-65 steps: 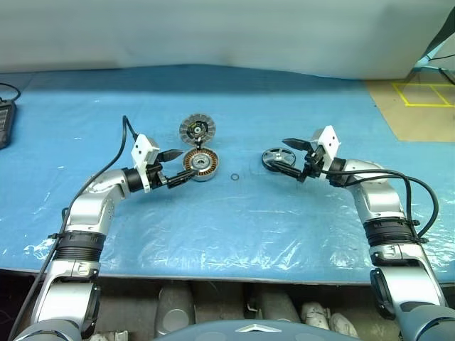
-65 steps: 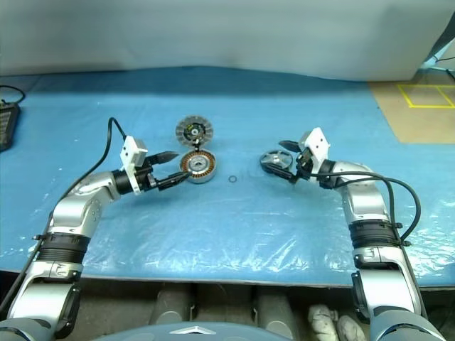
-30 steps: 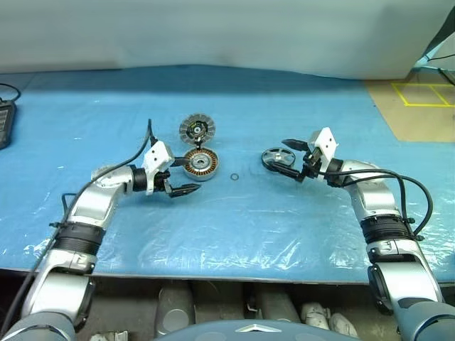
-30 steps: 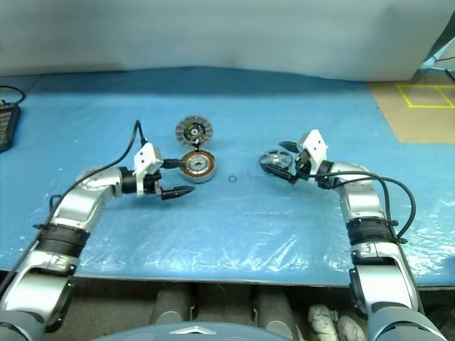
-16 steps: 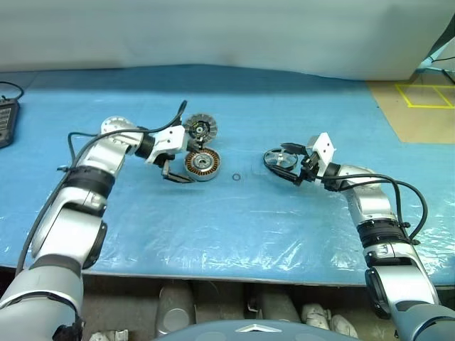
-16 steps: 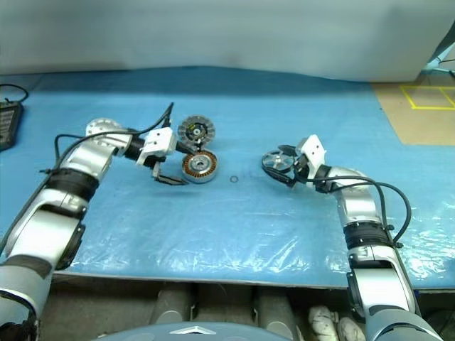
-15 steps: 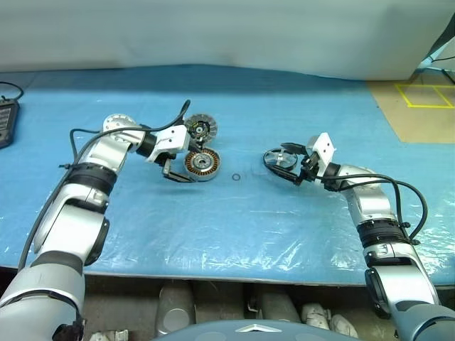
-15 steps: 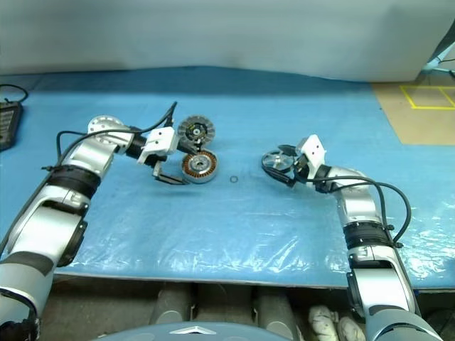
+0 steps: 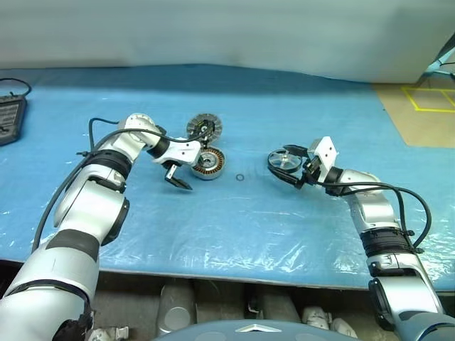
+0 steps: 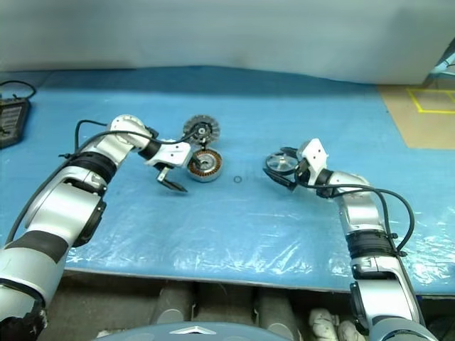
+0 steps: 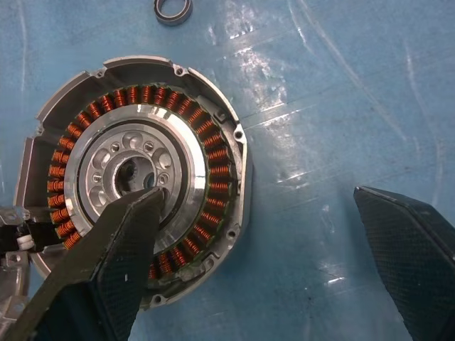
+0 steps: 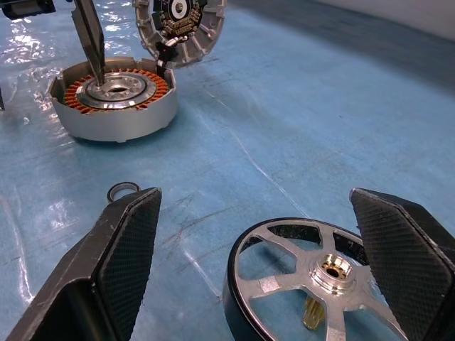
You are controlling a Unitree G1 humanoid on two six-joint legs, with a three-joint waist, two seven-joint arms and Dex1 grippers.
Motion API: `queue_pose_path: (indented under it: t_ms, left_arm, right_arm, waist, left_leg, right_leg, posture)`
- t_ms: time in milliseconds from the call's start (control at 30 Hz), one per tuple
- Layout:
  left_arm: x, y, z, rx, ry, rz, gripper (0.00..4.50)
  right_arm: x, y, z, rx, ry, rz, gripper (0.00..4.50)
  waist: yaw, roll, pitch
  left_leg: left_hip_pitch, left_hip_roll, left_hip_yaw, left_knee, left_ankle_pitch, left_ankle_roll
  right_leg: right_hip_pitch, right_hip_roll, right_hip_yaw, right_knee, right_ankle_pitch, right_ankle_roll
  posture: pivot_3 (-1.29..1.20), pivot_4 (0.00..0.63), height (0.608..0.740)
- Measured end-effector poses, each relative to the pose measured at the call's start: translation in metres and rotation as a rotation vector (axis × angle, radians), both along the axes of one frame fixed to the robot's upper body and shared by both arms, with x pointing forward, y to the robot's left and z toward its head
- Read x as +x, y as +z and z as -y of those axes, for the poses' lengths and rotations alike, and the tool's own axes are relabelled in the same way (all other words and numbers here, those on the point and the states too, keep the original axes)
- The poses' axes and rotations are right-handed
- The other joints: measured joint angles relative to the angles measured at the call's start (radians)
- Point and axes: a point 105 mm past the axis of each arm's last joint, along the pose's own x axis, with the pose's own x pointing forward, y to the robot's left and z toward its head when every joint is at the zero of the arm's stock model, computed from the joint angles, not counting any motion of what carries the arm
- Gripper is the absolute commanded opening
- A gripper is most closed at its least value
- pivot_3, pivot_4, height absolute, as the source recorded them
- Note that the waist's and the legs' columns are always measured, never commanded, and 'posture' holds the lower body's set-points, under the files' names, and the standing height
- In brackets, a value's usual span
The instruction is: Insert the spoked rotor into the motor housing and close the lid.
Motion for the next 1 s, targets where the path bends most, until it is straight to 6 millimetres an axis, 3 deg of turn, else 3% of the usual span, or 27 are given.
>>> queue_pose_path:
  t_ms: [300, 567, 1000]
  left_arm:
    - [0.003, 0.002, 0.000, -0.013, 0.018, 0.013, 4.50]
    - [0.007, 0.017, 0.004, -0.032, 0.010, 0.044, 4.50]
    - [0.008, 0.003, 0.010, 0.024, 0.012, 0.045, 4.50]
  right_arm:
    - [-0.001, -0.001, 0.002, 0.006, -0.014, -0.013, 4.44]
    - [-0.001, 0.002, 0.000, 0.010, -0.015, -0.006, 4.44]
    - [-0.003, 0.001, 0.000, 0.013, -0.022, -0.009, 4.44]
  waist:
    - [0.001, 0.000, 0.000]
    - [0.001, 0.000, 0.000]
    - [0.000, 0.000, 0.000]
  left_leg:
    - [0.000, 0.000, 0.000, 0.000, 0.000, 0.000]
    - [0.000, 0.000, -0.001, 0.000, 0.000, -0.001]
    - [-0.001, 0.000, -0.001, -0.001, 0.000, -0.001]
  right_leg:
    - [0.000, 0.000, 0.000, 0.000, 0.000, 0.000]
    - [0.000, 0.000, -0.001, -0.001, 0.000, 0.000]
    - [0.000, 0.000, -0.001, -0.001, 0.000, 0.000]
  posture:
    - [0.00, 0.150, 0.740]
    - [0.00, 0.150, 0.740]
    - [0.00, 0.150, 0.740]
